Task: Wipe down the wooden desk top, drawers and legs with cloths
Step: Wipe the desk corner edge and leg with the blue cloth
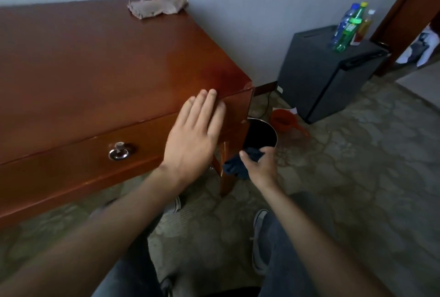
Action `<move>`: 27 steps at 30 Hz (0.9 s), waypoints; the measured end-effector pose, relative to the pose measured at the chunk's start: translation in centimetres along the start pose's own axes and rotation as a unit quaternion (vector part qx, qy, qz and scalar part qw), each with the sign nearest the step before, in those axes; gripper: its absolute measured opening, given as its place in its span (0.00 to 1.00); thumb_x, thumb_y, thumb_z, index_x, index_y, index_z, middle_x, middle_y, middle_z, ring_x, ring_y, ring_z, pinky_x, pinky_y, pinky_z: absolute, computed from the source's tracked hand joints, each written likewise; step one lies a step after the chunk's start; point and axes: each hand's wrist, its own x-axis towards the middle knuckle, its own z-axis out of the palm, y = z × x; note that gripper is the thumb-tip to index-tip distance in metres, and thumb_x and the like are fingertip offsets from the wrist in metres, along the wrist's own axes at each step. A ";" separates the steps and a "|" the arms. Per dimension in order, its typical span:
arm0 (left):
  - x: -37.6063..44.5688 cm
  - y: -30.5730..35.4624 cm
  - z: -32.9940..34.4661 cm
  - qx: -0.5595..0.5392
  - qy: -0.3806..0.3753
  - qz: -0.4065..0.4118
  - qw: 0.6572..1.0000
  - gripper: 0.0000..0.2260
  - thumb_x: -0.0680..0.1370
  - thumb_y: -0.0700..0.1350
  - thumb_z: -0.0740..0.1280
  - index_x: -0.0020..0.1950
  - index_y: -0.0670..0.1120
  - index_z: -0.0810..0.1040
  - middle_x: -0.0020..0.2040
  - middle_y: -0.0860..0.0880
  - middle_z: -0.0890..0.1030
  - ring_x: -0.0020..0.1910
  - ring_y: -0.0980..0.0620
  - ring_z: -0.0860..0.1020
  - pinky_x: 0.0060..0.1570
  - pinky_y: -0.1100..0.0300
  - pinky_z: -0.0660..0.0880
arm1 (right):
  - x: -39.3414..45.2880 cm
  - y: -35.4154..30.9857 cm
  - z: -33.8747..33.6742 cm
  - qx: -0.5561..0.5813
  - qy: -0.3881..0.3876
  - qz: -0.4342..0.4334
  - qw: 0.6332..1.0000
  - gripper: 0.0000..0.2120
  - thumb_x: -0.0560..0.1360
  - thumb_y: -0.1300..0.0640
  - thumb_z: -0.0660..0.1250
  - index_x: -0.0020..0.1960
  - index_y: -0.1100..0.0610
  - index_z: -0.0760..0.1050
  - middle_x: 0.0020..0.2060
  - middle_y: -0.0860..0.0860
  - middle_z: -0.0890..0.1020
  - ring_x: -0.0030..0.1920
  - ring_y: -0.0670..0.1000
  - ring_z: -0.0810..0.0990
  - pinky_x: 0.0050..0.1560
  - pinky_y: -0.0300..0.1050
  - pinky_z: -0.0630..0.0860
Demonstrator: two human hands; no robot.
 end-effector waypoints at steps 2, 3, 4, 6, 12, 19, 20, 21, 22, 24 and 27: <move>-4.6 2.2 2.9 -0.135 0.000 0.011 0.991 0.20 0.86 0.42 0.57 0.78 0.42 0.69 0.80 0.38 0.65 0.78 0.38 0.66 0.74 0.42 0.67 | 0.2 1.4 1.1 0.054 -0.046 0.008 0.997 0.20 0.74 0.40 0.74 0.54 0.52 0.73 0.48 0.49 0.80 0.49 0.52 0.83 0.46 0.52 0.80; -6.5 3.2 4.4 -0.200 -0.076 -0.019 0.977 0.23 0.85 0.45 0.61 0.81 0.48 0.64 0.82 0.41 0.61 0.77 0.39 0.67 0.69 0.43 0.72 | 0.0 1.5 1.5 0.079 -0.071 0.017 0.994 0.15 0.75 0.43 0.75 0.52 0.50 0.74 0.50 0.51 0.82 0.50 0.52 0.83 0.49 0.53 0.82; -7.9 4.0 5.9 -0.265 -0.170 -0.064 0.947 0.29 0.85 0.50 0.63 0.84 0.55 0.55 0.84 0.46 0.52 0.78 0.41 0.65 0.67 0.44 0.75 | -0.3 1.3 1.9 0.103 -0.098 0.023 0.990 0.10 0.76 0.47 0.74 0.52 0.48 0.76 0.53 0.52 0.82 0.52 0.51 0.83 0.53 0.53 0.83; -9.3 5.0 9.1 -0.400 -0.282 -0.166 0.856 0.38 0.83 0.55 0.66 0.82 0.67 0.41 0.83 0.51 0.43 0.79 0.43 0.62 0.70 0.48 0.72 | -1.1 0.6 2.7 0.159 -0.163 0.047 0.973 0.04 0.81 0.55 0.69 0.55 0.49 0.77 0.55 0.53 0.83 0.56 0.52 0.83 0.57 0.51 0.81; -9.7 4.1 16.3 -0.446 -0.093 -0.359 0.815 0.22 0.80 0.51 0.72 0.73 0.49 0.75 0.63 0.47 0.81 0.63 0.46 0.79 0.66 0.57 0.73 | 1.9 1.6 1.8 0.156 -0.156 0.068 0.973 0.10 0.82 0.58 0.66 0.62 0.54 0.77 0.53 0.49 0.82 0.59 0.58 0.82 0.62 0.55 0.78; -5.3 3.1 18.7 -0.409 -0.073 -0.398 0.818 0.20 0.82 0.56 0.66 0.71 0.49 0.74 0.62 0.43 0.81 0.61 0.39 0.79 0.58 0.47 0.77 | 6.0 -0.4 3.0 -0.079 -0.101 -0.082 0.988 0.36 0.74 0.65 0.72 0.76 0.56 0.57 0.60 0.48 0.74 0.60 0.49 0.75 0.57 0.40 0.70; -4.3 3.2 19.3 -0.399 -0.075 -0.386 0.828 0.19 0.83 0.51 0.65 0.73 0.46 0.72 0.64 0.40 0.78 0.62 0.35 0.77 0.58 0.47 0.75 | 6.1 -0.6 3.8 -0.092 -0.080 -0.080 0.989 0.35 0.74 0.65 0.71 0.75 0.58 0.57 0.56 0.49 0.74 0.58 0.52 0.78 0.53 0.40 0.70; -3.5 3.2 19.7 -0.388 -0.079 -0.380 0.836 0.19 0.84 0.47 0.64 0.73 0.44 0.71 0.65 0.37 0.77 0.61 0.33 0.75 0.58 0.46 0.73 | 6.1 -0.7 4.4 -0.099 -0.050 -0.079 0.991 0.33 0.75 0.64 0.71 0.74 0.60 0.57 0.53 0.49 0.74 0.58 0.56 0.79 0.51 0.42 0.71; -2.8 3.2 20.1 -0.374 -0.087 -0.379 0.842 0.19 0.84 0.45 0.63 0.74 0.42 0.70 0.65 0.35 0.75 0.60 0.31 0.74 0.57 0.45 0.72 | 6.1 -0.6 5.0 -0.103 -0.026 -0.081 0.991 0.32 0.75 0.64 0.70 0.73 0.61 0.57 0.51 0.50 0.74 0.57 0.58 0.80 0.51 0.43 0.73; -2.2 3.5 21.0 -0.352 -0.094 -0.390 0.846 0.20 0.84 0.43 0.61 0.76 0.41 0.67 0.65 0.33 0.74 0.56 0.30 0.75 0.53 0.45 0.71 | 6.2 -0.3 5.8 -0.110 0.003 -0.085 0.990 0.30 0.75 0.64 0.69 0.70 0.61 0.58 0.49 0.51 0.76 0.55 0.60 0.82 0.52 0.49 0.78; -2.5 4.6 22.6 -0.359 -0.116 -0.419 0.826 0.20 0.85 0.42 0.60 0.77 0.40 0.64 0.66 0.33 0.72 0.53 0.29 0.75 0.48 0.47 0.71 | 6.1 -0.3 6.5 -0.122 0.032 -0.079 0.989 0.27 0.75 0.65 0.67 0.68 0.60 0.57 0.48 0.55 0.81 0.50 0.61 0.83 0.49 0.54 0.80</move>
